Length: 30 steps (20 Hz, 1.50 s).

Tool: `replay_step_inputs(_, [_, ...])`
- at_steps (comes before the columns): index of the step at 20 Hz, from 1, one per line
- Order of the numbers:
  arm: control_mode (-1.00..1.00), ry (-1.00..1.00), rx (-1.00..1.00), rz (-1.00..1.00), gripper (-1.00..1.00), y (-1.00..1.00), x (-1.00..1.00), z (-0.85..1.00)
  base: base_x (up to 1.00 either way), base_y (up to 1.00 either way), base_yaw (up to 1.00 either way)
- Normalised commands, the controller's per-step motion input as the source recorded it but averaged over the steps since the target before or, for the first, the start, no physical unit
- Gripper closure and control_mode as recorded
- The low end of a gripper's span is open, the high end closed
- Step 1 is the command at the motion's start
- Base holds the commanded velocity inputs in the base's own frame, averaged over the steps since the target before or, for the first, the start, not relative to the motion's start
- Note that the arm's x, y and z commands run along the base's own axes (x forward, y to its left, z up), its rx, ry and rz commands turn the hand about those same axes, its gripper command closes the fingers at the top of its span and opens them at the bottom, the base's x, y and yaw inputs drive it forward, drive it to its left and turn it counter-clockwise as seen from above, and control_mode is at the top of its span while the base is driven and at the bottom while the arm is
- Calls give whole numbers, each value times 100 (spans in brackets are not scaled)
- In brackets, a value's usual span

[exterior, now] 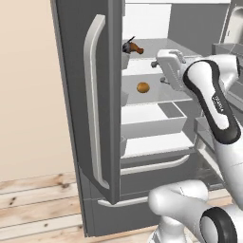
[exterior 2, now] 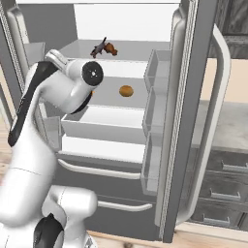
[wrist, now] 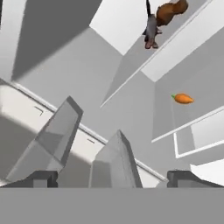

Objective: Gather the carrot and potato from the fridge and place them on a tray on the dining counter. Then gather the fish and chicken drumstick from the fridge and place them on the other tray.

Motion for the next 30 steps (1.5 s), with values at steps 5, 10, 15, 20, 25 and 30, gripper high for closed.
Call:
replay_step_inputs(5, [-100, 15, 17, 0, -100, 25, 100, -8, 0, 0, 0])
replay_step_inputs(10, [-100, 14, 12, 1, -100, 40, 87, -1, 0, 0, 0])
replay_step_inputs(15, [-100, 10, 4, 5, -100, 57, 49, 0, 0, 0, 0])
replay_step_inputs(20, [-100, 3, 0, 12, -100, 76, 1, 0, 0, 0, 0])
replay_step_inputs(25, [-100, 0, 0, 13, -100, 80, -2, 0, 0, 0, 0])
replay_step_inputs(30, [-100, 0, 0, 11, -100, 84, -17, 0, 0, 0, 0])
